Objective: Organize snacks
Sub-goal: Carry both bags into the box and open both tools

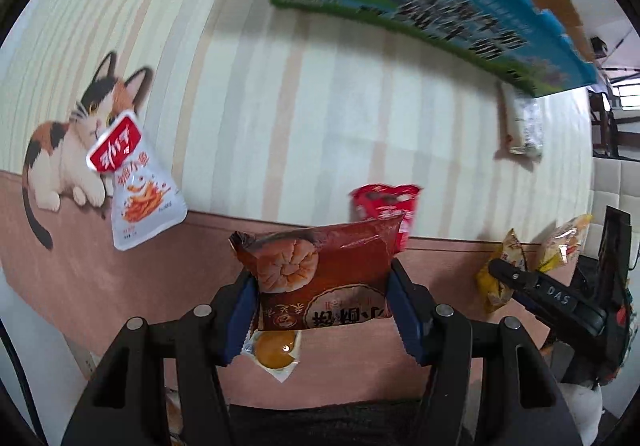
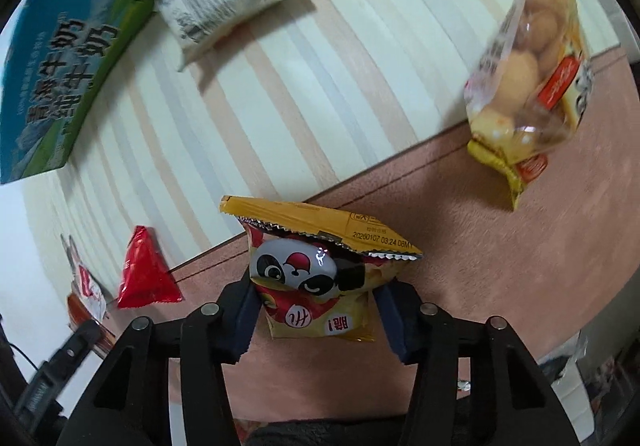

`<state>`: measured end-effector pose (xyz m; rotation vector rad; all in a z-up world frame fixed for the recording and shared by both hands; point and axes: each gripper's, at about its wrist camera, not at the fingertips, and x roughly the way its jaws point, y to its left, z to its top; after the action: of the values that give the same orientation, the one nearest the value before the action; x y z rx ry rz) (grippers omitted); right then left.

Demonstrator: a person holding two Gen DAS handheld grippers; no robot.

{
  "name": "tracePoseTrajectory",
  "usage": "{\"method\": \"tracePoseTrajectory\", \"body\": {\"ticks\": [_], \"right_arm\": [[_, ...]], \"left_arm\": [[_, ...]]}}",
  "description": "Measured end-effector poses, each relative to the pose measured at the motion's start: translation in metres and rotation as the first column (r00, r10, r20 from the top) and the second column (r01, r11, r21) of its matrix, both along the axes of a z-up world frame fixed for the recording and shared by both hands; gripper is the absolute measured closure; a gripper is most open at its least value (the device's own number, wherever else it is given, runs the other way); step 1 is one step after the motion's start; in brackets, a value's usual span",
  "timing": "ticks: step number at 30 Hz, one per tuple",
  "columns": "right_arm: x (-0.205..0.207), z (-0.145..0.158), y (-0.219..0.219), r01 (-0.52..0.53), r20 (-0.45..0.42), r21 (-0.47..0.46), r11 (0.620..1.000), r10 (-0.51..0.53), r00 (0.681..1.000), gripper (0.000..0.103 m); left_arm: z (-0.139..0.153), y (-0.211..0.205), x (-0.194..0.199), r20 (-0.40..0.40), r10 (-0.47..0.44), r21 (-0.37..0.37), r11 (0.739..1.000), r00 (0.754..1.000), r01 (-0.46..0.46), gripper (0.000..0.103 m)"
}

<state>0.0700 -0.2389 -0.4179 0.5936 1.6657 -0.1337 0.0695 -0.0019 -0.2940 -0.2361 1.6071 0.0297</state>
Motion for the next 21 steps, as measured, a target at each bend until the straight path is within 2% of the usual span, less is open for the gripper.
{"method": "tracePoseTrajectory", "body": {"ticks": [1,5,12,16,21], "right_arm": [[0.0,0.006,0.002,-0.009,0.015,0.005,1.0,0.009,1.0,0.048],[0.009,0.036,0.004,-0.045,0.078,0.027,0.999,0.043,0.996,0.048],[0.057,0.122,0.019,-0.149,0.245,0.06,0.987,0.13,0.961,0.048],[0.102,0.176,0.032,-0.223,0.336,0.049,0.974,0.194,0.922,0.048],[0.175,0.207,0.058,-0.281,0.387,-0.041,0.959,0.274,0.88,0.048]], "left_arm": [[-0.001,0.015,0.012,0.008,-0.008,-0.006,1.0,1.0,0.008,0.044],[0.033,0.002,0.027,0.065,-0.04,-0.035,0.999,0.997,0.042,0.044],[0.091,-0.018,0.077,0.167,-0.09,-0.07,0.992,0.982,0.103,0.044],[0.119,-0.018,0.124,0.202,-0.135,-0.044,0.988,0.97,0.146,0.044],[0.137,-0.009,0.192,0.23,-0.174,0.058,0.985,0.958,0.165,0.044]]}}
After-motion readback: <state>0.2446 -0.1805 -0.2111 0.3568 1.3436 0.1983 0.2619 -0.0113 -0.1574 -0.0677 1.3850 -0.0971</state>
